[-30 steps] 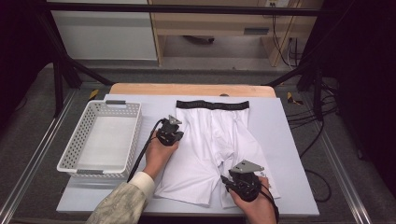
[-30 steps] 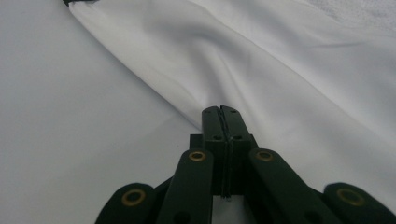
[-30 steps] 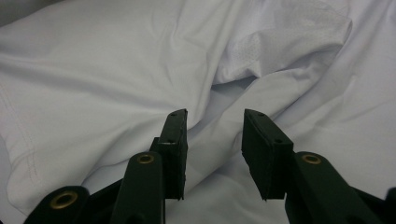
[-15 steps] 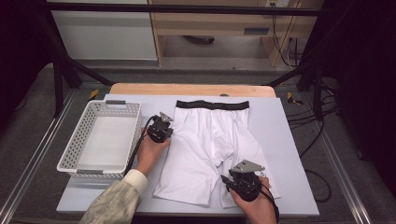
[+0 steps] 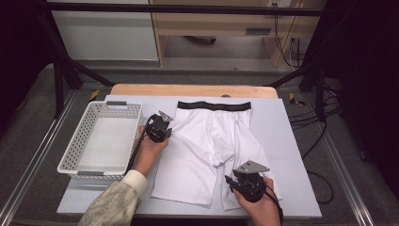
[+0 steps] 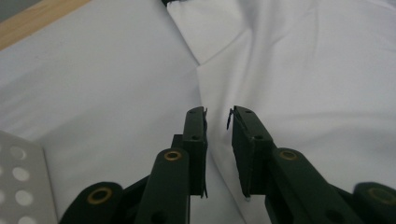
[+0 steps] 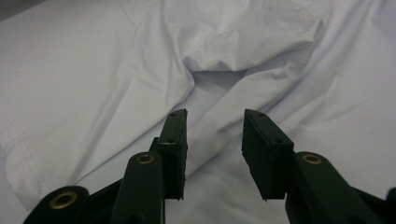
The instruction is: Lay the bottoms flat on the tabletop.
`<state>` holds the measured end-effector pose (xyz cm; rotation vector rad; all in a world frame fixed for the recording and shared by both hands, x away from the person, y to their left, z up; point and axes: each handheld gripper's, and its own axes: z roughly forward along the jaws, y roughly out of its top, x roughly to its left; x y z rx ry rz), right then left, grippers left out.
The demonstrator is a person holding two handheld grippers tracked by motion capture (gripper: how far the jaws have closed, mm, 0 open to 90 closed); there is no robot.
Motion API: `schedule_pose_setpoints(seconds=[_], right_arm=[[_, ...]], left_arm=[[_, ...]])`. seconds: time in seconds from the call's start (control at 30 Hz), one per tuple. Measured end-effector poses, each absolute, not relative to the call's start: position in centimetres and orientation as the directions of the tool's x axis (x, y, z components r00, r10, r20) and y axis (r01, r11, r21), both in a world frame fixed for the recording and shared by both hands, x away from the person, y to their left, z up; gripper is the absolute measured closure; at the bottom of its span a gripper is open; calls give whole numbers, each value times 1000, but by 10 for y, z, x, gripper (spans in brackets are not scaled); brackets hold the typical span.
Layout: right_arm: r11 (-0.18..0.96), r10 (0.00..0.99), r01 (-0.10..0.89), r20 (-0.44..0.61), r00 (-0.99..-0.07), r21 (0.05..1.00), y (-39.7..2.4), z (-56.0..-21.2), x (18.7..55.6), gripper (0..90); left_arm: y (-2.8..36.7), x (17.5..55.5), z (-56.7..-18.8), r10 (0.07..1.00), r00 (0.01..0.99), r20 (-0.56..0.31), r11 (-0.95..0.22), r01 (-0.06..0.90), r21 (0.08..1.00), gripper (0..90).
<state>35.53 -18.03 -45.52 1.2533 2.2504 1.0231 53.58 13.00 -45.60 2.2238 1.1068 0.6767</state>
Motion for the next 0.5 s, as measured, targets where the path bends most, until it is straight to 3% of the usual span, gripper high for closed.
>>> schedule_pose_setpoints(seconds=[0.13, 0.3, 0.5], right_arm=[[316, 872, 577, 9, -490, 753, -196, -453, 358, 535], [251, 926, 600, -8, -377, 759, -232, -450, 358, 457], [141, 964, 651, 45, -260, 746, -273, -459, 359, 463]], left_arm=[[132, 513, -450, 825, 548, 139, -478, 544, 689, 670], [134, 476, -454, 798, 589, 127, -499, 528, 687, 644], [143, 439, -458, 779, 625, 54, -466, 520, 716, 624]])
